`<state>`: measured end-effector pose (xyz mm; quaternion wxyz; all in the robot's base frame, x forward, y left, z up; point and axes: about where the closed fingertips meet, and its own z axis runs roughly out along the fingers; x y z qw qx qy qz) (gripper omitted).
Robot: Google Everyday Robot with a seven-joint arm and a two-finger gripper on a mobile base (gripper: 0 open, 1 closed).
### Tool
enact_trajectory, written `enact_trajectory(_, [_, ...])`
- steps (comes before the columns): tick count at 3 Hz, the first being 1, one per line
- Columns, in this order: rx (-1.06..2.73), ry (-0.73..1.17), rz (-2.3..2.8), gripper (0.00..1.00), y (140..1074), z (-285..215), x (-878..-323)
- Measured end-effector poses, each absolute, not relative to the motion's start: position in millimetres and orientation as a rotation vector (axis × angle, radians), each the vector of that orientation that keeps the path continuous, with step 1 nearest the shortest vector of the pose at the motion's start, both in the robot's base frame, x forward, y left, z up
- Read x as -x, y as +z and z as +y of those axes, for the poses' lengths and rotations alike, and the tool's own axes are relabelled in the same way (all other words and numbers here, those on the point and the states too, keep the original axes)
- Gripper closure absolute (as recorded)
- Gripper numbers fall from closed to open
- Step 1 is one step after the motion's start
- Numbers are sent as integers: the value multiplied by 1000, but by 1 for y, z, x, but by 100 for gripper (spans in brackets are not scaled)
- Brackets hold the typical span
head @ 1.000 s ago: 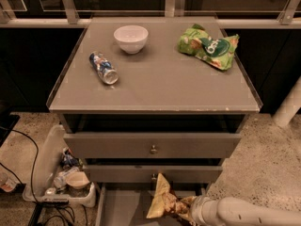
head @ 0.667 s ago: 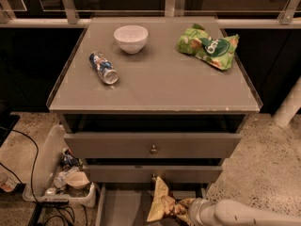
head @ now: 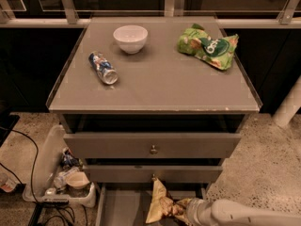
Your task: Place brown chip bag into bottom drawer
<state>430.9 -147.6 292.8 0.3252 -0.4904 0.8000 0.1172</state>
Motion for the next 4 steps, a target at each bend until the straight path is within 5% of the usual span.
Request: enact_trajectory(4, [1184, 461, 2077, 100, 194, -157, -487])
